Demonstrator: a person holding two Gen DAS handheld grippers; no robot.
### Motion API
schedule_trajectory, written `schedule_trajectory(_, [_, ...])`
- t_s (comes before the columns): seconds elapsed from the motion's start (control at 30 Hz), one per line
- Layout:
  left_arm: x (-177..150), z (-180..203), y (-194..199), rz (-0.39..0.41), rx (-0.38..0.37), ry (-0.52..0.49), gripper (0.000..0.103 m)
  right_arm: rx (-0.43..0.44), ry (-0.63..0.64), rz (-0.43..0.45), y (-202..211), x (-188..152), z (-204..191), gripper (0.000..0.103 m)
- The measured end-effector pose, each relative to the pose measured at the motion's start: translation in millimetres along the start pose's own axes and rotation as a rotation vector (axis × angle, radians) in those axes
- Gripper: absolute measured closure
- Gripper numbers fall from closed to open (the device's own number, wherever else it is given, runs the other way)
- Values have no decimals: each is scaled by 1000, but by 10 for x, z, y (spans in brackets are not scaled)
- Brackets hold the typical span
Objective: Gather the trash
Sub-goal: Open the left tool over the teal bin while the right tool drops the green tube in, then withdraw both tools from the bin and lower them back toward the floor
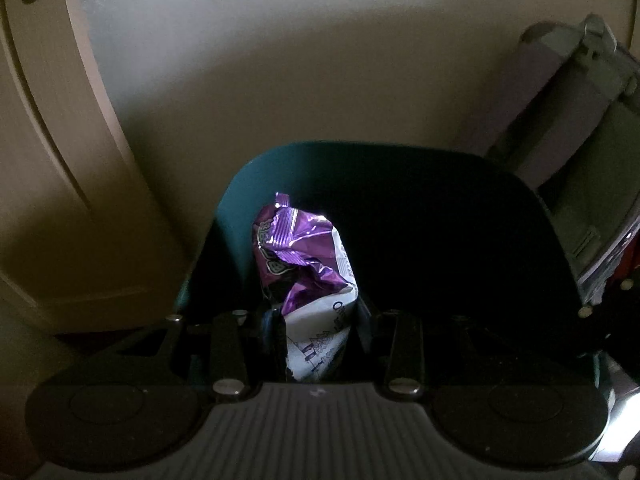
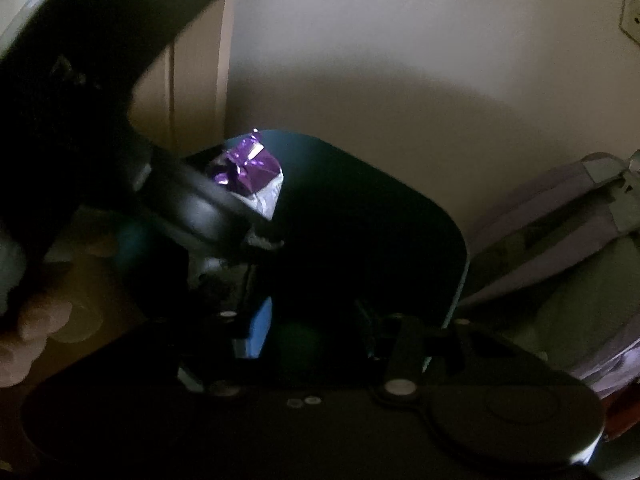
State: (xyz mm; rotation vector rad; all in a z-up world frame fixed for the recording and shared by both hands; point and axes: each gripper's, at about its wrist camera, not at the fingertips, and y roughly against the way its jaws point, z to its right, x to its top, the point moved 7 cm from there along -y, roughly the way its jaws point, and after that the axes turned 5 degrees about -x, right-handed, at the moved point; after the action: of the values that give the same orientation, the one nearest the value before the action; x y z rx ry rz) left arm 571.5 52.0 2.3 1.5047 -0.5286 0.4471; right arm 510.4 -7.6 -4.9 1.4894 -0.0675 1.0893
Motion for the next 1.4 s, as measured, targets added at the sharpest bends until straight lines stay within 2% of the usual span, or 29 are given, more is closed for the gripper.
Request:
schedule_trajectory(0.1, [-57, 10, -9, -9, 6, -4, 59, -4, 7, -3, 6, -29, 4, 55])
schedule_trajectory(0.13, [-66, 29, -2, -7, -1, -3, 51, -6, 4, -2, 15, -31, 10, 53])
schedule_trajectory(0.17, [-80, 28, 11, -4, -6, 1, 37, -5, 0, 1, 22, -33, 21, 50])
schedule_trajectory(0.2, [-88, 29, 30, 3, -7, 6, 33, -5, -1, 3, 37, -28, 25, 47])
schedule_trajectory(0.33, [-141, 57, 182, 39, -14, -6, 31, -11, 7, 20, 130, -27, 19, 41])
schedule_trajectory(0.43, [-172, 39, 285, 43, -13, 2, 24, -11, 14, 36, 255, -37, -3, 40])
schedule_trajectory(0.53, [-224, 53, 418, 53, -17, 5, 23, -17, 6, 49, 383, -40, -10, 40])
schedule_trajectory(0.6, [-240, 81, 530, 75, -3, -2, 24, -22, -5, 67, 495, -39, 8, 32])
schedule_trajectory(0.67, [-309, 114, 693, 93, 6, -9, 23, -22, -18, 86, 634, -36, 27, 28])
schedule_trajectory(0.87, [-487, 181, 1137, 120, 0, -19, 23, -1, -27, 119, 1038, -170, -22, 24])
schedule_trajectory(1.17, [-969, 218, 1830, 152, 8, -36, 23, 24, -53, 144, 1593, -571, -147, 23])
schedule_trajectory(1.4, [-1429, 273, 2141, 167, -16, -43, 23, 55, -119, 149, 1934, -1012, -184, 18])
